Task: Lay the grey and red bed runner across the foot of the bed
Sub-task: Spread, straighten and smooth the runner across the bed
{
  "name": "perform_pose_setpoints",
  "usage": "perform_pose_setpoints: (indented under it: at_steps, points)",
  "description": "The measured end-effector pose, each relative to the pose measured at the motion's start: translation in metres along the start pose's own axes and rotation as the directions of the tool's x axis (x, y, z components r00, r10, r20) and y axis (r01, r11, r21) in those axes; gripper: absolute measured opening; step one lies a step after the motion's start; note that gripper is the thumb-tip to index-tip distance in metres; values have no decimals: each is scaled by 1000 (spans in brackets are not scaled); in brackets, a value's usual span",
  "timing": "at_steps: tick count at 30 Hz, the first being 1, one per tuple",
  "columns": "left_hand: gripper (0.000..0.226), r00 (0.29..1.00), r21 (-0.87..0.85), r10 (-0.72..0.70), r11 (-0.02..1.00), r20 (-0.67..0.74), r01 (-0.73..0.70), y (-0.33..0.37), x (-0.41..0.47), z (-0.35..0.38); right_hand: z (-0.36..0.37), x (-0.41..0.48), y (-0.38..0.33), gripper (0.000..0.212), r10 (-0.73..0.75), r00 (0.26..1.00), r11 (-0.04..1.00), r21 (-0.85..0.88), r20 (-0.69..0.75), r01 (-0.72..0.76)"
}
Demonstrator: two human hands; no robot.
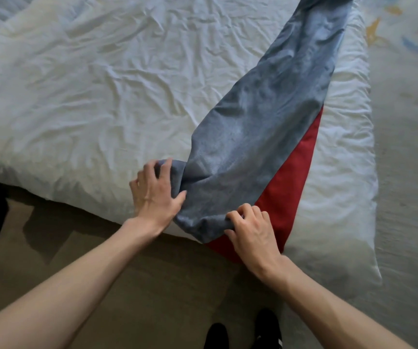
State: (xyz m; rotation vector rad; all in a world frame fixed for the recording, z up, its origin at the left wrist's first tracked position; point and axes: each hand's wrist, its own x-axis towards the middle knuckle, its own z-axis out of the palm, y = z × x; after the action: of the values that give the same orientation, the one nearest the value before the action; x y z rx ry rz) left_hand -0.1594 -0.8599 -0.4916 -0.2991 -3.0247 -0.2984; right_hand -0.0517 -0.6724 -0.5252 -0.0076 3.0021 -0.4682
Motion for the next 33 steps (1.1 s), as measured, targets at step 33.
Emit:
perform_pose_setpoints:
  at_steps: [33]
  points:
    - [21, 866, -347, -260, 837, 427, 422, -64, 15, 33, 14, 32, -5, 18, -45, 999, 996, -81, 19, 46]
